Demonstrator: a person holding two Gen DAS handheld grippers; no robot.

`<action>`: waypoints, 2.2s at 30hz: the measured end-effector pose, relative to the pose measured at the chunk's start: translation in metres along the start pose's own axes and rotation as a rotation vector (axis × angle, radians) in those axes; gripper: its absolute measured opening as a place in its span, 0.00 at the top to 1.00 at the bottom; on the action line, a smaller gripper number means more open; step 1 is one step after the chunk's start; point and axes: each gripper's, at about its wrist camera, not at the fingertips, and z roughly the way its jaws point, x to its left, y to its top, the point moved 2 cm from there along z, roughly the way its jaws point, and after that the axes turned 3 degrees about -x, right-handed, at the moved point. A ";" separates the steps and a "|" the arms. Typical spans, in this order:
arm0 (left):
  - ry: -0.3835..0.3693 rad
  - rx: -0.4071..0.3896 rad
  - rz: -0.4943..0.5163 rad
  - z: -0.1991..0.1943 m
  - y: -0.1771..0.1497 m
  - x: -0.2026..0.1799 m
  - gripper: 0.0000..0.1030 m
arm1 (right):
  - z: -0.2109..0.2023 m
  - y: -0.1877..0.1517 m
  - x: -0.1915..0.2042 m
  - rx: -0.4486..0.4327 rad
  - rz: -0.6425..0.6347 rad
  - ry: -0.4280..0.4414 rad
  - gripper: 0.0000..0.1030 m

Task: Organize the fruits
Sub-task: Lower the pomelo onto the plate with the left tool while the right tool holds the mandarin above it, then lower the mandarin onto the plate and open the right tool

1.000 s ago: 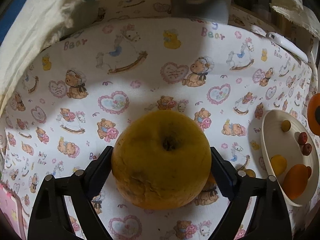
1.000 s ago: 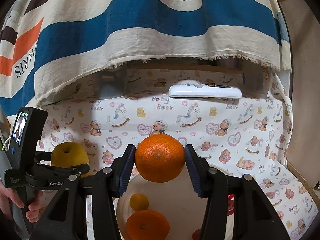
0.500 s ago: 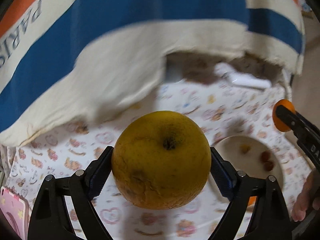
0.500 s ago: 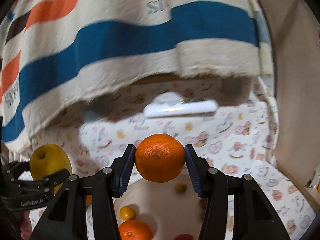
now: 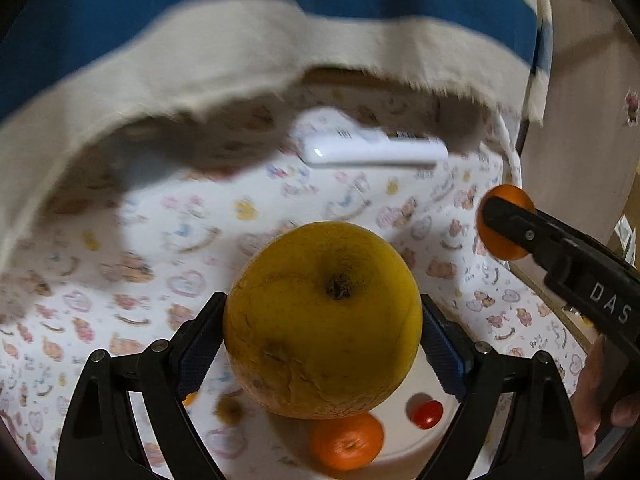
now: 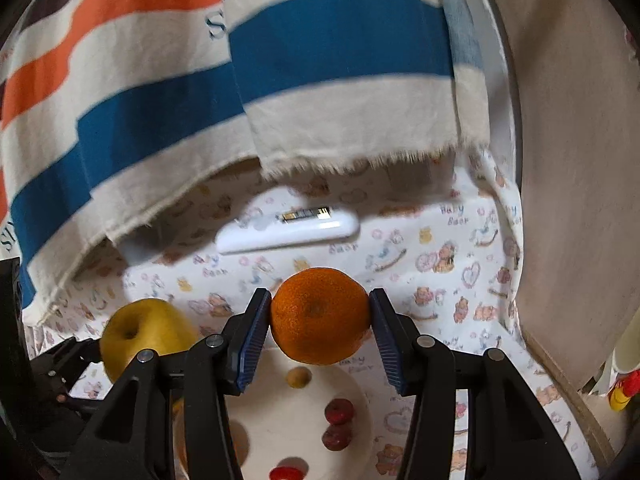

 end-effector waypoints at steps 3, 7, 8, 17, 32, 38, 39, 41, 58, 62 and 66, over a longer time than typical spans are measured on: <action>0.005 0.048 -0.018 0.020 -0.006 -0.003 0.13 | 0.012 -0.007 -0.005 0.035 -0.002 -0.020 0.50; 0.032 0.088 -0.041 0.040 -0.013 -0.001 0.13 | 0.023 -0.013 -0.010 0.067 0.023 -0.021 0.49; 0.033 0.094 -0.042 0.043 -0.015 0.000 0.13 | 0.024 -0.014 -0.010 0.072 0.024 -0.020 0.49; 0.020 0.134 -0.010 0.060 -0.027 -0.008 0.13 | 0.036 -0.023 -0.006 0.113 0.005 -0.035 0.49; 0.055 0.111 0.154 0.066 -0.036 -0.031 0.10 | 0.039 -0.026 -0.007 0.124 -0.002 -0.041 0.49; 0.021 0.127 0.114 0.067 -0.044 -0.020 0.05 | 0.047 -0.030 -0.013 0.161 0.036 -0.003 0.50; 0.013 0.128 0.104 0.067 -0.044 -0.018 0.05 | 0.049 -0.031 -0.014 0.168 0.044 0.011 0.49; 0.005 0.131 0.088 0.065 -0.044 -0.016 0.05 | 0.053 -0.033 -0.017 0.190 0.062 0.036 0.50; 0.011 0.006 0.072 0.014 -0.028 0.000 0.05 | 0.074 -0.047 -0.034 0.277 0.116 0.062 0.49; 0.010 -0.011 0.054 0.003 -0.027 0.010 0.05 | 0.077 -0.050 -0.034 0.289 0.120 0.064 0.49; 0.037 -0.024 0.082 -0.008 -0.030 0.020 0.05 | 0.076 -0.051 -0.032 0.288 0.115 0.061 0.49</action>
